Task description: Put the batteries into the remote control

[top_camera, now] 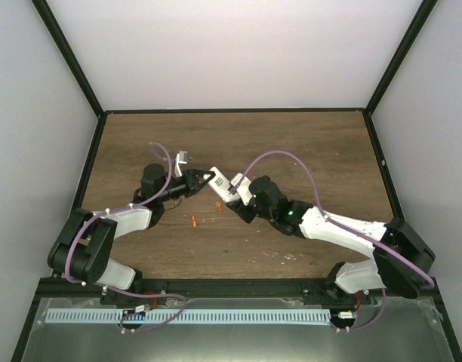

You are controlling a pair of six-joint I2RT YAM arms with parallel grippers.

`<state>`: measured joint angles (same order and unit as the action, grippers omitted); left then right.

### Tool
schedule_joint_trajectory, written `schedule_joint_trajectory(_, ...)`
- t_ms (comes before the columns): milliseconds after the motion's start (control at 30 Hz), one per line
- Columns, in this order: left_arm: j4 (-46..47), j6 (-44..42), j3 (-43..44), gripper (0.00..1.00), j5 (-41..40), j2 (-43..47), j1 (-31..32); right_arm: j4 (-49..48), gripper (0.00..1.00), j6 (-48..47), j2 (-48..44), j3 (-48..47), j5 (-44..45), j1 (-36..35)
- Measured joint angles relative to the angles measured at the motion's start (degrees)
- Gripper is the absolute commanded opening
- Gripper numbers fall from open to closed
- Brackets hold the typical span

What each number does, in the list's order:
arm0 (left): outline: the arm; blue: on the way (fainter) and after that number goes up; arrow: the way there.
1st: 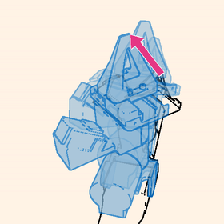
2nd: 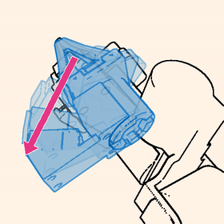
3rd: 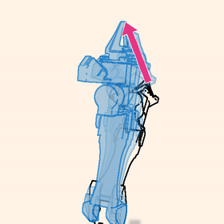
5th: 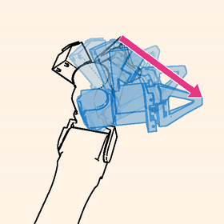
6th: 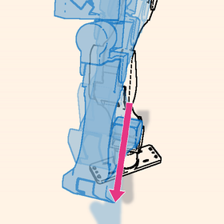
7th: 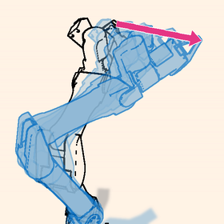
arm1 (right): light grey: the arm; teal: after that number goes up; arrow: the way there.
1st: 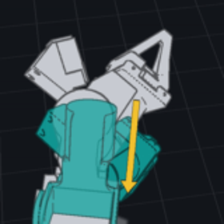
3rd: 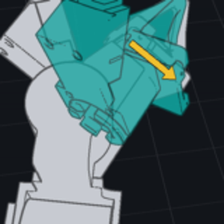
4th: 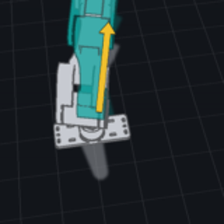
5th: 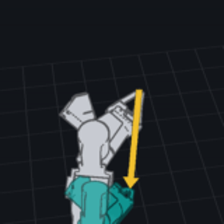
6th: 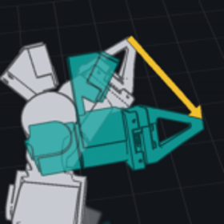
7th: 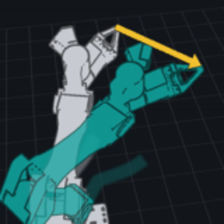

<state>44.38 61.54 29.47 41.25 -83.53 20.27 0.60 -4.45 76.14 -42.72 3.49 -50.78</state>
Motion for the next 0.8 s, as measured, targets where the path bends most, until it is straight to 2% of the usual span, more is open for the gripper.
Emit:
schedule_joint_trajectory(300, 0.04, 0.11, 0.22, 0.00, -0.02, -0.85, 0.00, 0.46, 0.32, 0.39, 0.00, 0.02, -0.04, 0.04)
schedule_joint_trajectory(800, -3.02, -0.57, 1.75, 0.00, 0.87, -0.85, -0.74, -1.40, 0.33, 1.40, 0.02, 1.14, -1.14, 0.20)
